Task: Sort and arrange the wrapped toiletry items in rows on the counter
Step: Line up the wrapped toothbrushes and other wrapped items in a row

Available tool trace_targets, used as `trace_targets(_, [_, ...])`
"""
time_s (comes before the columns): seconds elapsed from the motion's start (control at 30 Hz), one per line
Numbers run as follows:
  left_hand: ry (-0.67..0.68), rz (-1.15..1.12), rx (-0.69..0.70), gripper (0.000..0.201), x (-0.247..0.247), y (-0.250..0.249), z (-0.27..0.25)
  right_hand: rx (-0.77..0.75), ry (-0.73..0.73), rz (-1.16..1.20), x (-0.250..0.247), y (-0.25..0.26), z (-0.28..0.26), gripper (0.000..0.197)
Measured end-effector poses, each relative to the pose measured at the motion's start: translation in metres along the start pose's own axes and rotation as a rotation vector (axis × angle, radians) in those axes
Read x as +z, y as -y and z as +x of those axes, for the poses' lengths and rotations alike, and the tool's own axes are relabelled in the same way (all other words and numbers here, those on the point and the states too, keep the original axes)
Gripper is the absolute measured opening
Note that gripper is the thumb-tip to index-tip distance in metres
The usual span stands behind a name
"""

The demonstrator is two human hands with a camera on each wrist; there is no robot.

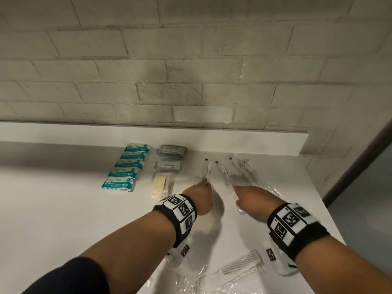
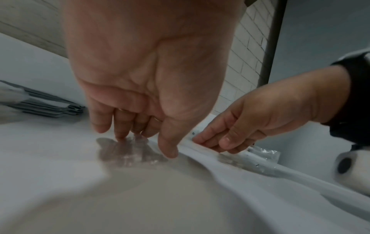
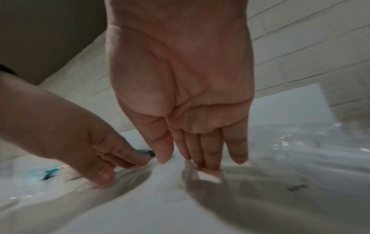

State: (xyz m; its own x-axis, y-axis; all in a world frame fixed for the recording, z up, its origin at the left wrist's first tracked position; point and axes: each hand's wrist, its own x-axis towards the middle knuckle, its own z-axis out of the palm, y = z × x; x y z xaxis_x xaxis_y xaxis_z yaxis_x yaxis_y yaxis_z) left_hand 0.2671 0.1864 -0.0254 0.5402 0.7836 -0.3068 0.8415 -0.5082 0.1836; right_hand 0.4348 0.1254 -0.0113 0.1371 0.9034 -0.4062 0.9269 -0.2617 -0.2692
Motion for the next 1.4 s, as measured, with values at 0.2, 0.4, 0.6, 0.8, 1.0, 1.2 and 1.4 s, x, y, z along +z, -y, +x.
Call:
trace_targets(0.2, [-0.009, -0.037, -0.005, 0.062, -0.005, 0.011, 0.015, -0.008, 0.008, -0.087, 0.009, 0.045, 0.032, 0.051])
trace_targets(0.4, [-0.015, -0.097, 0.072, 0.071, -0.015, 0.024, 0.028, 0.018, -0.008, -0.143, 0.009, 0.081, 0.066, 0.05])
trace_targets(0.6, [-0.017, -0.116, 0.083, 0.051, -0.016, 0.029, 0.045, -0.098, -0.017, -0.105, 0.002, 0.069, 0.064, 0.044])
trace_targets(0.8, [-0.015, -0.122, 0.13, 0.06, -0.009, 0.025, 0.046, 0.139, -0.523, -0.096, -0.027, 0.008, 0.042, 0.04])
trace_targets(1.0, [0.026, -0.128, 0.076, 0.055, -0.008, 0.017, 0.048, 0.467, -0.241, -0.021, -0.039, -0.025, 0.039, 0.03])
trace_targets(1.2, [0.029, -0.049, 0.128, 0.051, -0.009, 0.016, 0.047, 0.223, -0.3, 0.134, -0.053, 0.01, 0.045, 0.034])
trace_targets(1.4, [0.086, -0.072, 0.111, 0.055, -0.01, 0.018, 0.045, 0.26, -0.248, 0.165, -0.025, 0.004, 0.067, 0.03])
